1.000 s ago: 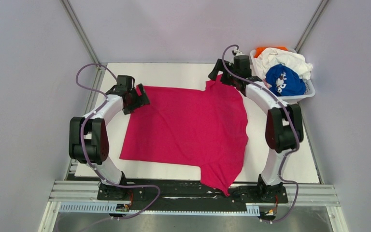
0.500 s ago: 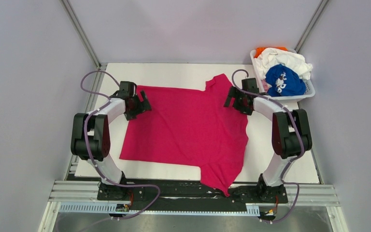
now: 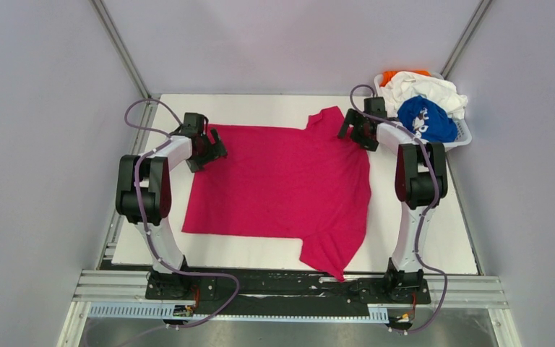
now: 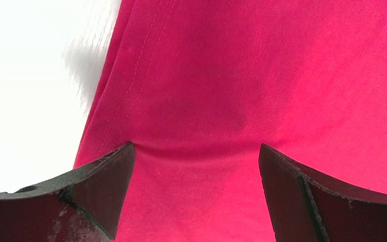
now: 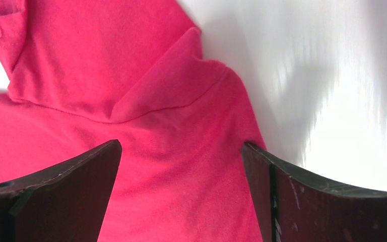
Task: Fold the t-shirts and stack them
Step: Flatten out the tshirt
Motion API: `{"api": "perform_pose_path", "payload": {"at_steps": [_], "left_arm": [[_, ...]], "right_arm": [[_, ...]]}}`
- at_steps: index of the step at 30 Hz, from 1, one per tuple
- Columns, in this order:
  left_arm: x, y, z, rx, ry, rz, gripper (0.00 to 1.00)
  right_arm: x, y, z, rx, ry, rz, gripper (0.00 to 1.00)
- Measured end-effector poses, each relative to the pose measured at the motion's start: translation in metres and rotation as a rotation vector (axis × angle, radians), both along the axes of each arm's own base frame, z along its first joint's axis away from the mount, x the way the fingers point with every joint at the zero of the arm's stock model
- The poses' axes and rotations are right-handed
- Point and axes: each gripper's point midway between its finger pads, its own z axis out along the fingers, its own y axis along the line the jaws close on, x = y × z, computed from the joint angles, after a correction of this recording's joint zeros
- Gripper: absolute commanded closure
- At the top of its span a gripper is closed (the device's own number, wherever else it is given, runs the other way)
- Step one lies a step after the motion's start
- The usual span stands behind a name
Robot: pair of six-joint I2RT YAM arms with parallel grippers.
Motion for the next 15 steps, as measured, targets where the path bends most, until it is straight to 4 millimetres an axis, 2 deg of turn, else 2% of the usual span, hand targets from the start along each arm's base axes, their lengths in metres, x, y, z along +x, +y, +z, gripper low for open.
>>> {"api": "perform_pose_path", "payload": {"at_steps": [8,12,15], "left_arm": [[0.035,0.004,0.001,0.004,-0.01,0.037,0.0],[0.041,0.004,0.003,0.005,-0.008,0.038,0.0],[0.039,0.003,0.003,0.004,0.0,0.034,0.0]], "right_arm": [[0.061,-0.014,0.005,0.041,-0.042,-0.017,0.0],[0.074,-0.014,0.007,0.053,-0.042,-0.013,0.0],[0.072,-0.014,0.007,0.05,-0.035,0.0,0.0]]}}
